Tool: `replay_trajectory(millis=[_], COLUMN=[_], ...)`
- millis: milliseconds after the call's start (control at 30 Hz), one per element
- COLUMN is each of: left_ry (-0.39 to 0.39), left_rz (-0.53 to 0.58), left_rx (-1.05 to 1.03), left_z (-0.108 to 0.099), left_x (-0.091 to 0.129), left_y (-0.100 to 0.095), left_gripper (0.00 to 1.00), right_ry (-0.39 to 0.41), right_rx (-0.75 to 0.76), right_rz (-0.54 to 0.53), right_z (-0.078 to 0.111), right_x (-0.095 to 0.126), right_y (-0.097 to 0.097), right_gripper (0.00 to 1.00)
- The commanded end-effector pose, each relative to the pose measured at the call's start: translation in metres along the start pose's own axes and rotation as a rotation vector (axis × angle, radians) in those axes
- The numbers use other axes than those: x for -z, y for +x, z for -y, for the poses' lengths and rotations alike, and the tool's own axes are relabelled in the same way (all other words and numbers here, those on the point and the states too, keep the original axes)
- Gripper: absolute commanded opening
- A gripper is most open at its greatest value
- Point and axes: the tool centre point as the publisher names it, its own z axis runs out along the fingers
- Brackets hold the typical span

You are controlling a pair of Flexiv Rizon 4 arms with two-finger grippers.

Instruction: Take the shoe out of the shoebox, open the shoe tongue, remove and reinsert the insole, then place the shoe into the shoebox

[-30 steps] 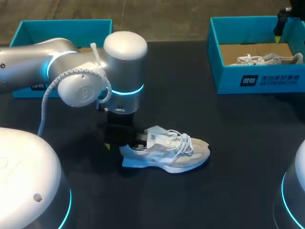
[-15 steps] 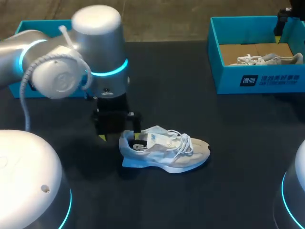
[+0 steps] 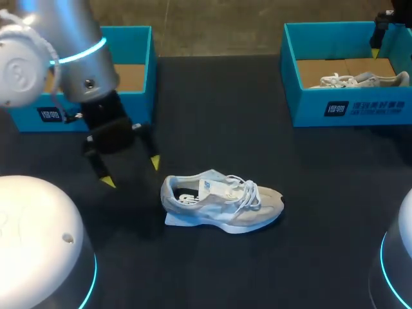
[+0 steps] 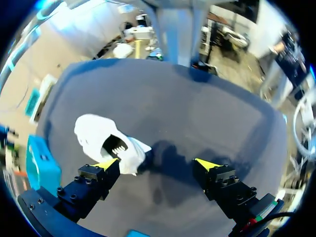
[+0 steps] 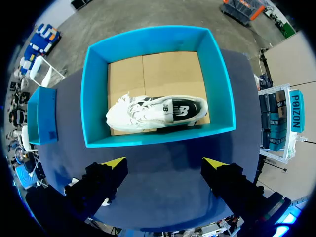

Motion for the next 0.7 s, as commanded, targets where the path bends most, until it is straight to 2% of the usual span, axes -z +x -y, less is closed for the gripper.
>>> replay_trajectory(millis=[33,467,700], left_ry=[0.091,0.091,0.198], left_rz=[0.014,0.014,0.184], left_rx=[0.32,0.32,0.601], left_z=[-0.008,-0.008,-0.018], left_x=[-0.004,-0.004,-0.011], left_y=[0.007,0.007,0.024], left_gripper=[1.0,1.0,1.0], right_ry=[-0.003,-0.003,-0.003], right_rx=[-0.002,-0.002,-0.002], right_rz=[0.0,0.0,0.0], right_z=[0.001,0.001,0.001], right_x=[0.0,0.0,0.0], right_y=[0.0,0.0,0.0], right_gripper=[1.0,1.0,1.0])
